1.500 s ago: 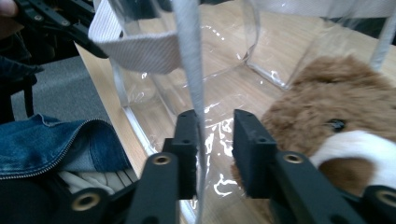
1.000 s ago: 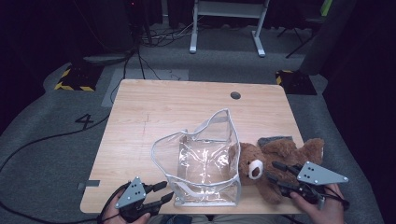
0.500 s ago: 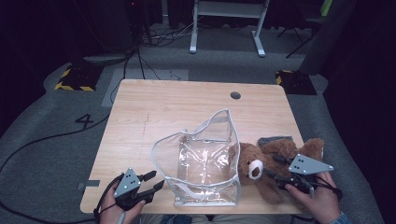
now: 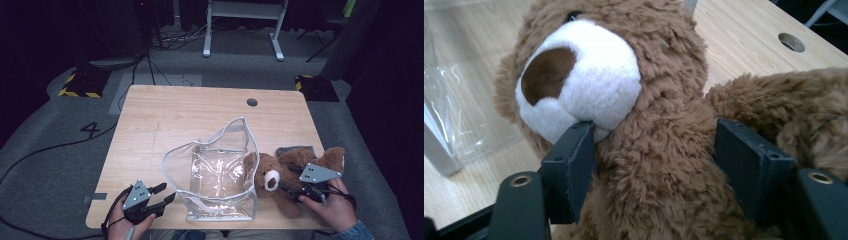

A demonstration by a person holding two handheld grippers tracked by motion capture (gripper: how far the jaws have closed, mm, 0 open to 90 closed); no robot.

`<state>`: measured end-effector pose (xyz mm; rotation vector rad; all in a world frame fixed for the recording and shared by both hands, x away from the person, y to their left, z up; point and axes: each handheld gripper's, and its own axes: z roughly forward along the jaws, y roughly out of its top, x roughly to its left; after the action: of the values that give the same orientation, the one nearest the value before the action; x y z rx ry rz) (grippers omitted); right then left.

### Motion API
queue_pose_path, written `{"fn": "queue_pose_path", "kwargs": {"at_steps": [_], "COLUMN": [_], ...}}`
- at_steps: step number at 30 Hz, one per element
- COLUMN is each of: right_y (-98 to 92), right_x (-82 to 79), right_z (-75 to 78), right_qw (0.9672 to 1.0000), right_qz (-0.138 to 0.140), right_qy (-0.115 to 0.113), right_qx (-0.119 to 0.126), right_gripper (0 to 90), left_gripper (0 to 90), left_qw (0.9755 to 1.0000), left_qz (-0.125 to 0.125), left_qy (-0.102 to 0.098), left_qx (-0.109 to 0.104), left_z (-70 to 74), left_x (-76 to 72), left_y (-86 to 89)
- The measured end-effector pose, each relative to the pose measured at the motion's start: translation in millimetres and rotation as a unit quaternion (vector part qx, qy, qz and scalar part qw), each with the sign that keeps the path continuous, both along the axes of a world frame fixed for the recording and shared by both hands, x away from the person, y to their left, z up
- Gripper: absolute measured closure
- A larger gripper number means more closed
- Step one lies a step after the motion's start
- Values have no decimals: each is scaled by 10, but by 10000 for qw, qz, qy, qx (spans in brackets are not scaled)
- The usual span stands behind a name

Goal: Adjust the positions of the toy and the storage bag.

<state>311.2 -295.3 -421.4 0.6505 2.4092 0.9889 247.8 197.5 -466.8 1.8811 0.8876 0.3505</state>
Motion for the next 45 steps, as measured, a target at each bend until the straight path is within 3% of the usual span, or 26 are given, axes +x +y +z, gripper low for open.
{"fn": "queue_pose_path", "kwargs": {"at_steps": [3, 5, 6, 9, 13, 14, 15, 17, 18, 22, 25, 31, 33, 35, 41, 44, 45], "right_y": [27, 48, 79, 132, 176, 185, 196, 215, 224, 235, 235, 285, 276, 253, 143, 46, 18], "right_x": [29, 57, 47, 68, 127, 127, 155, 169, 192, 240, 293, 383, 398, 389, 325, 297, 279], "right_z": [-56, -91, -120, -153, -140, -135, -137, -133, -134, -185, -223, -229, -211, -182, -99, -7, 21], "right_qw": [9992, 9952, 9949, 9898, 9895, 9903, 9894, 9896, 9889, 9908, 9895, 9855, 9867, 9914, 9967, 9983, 9993], "right_qz": [169, 436, 415, 561, 575, 512, 590, 567, 617, 591, 637, 675, 640, 429, 297, 279, 221], "right_qy": [-217, -513, -537, -721, -630, -513, -583, -456, -517, -335, -246, -116, -27, 96, -1, -172, -159], "right_qx": [-301, -711, -751, -1094, -1165, -1184, -1190, -1239, -1252, -1170, -1271, -1549, -1496, -1234, -752, -482, -250], "right_gripper": [302, 260, 238, 218, 207, 202, 196, 190, 189, 199, 286, 562, 658, 727, 766, 771, 771], "left_gripper": [526, 526, 526, 526, 526, 526, 526, 525, 526, 526, 526, 528, 529, 531, 531, 531, 531], "left_qw": [10000, 10000, 10000, 10000, 10000, 10000, 9999, 9999, 9999, 9999, 9999, 9996, 9997, 9997, 9997, 9997, 9997], "left_qz": [-12, -2, -19, -17, -18, -28, -28, -32, -32, -44, -44, -66, -58, -51, -2, -8, -3], "left_qy": [13, 29, 56, 62, 42, 50, 71, 74, 78, 97, 105, 171, 166, 172, 145, 140, 135], "left_qx": [-22, -33, -59, -44, -39, -48, -78, -111, -105, -114, -100, -198, -165, -183, -206, -194, -193], "left_z": [-6, -9, -13, -14, -17, -17, -21, -27, -28, -28, -33, -52, -52, -54, -48, -45, -44], "left_x": [1, 1, 2, 2, 8, 8, 7, 12, 14, 14, 16, 17, 16, 19, 30, 36, 37], "left_y": [-8, -9, -12, -7, -5, -4, -7, -10, -9, -3, -6, -4, 8, 17, 41, 44, 43]}}
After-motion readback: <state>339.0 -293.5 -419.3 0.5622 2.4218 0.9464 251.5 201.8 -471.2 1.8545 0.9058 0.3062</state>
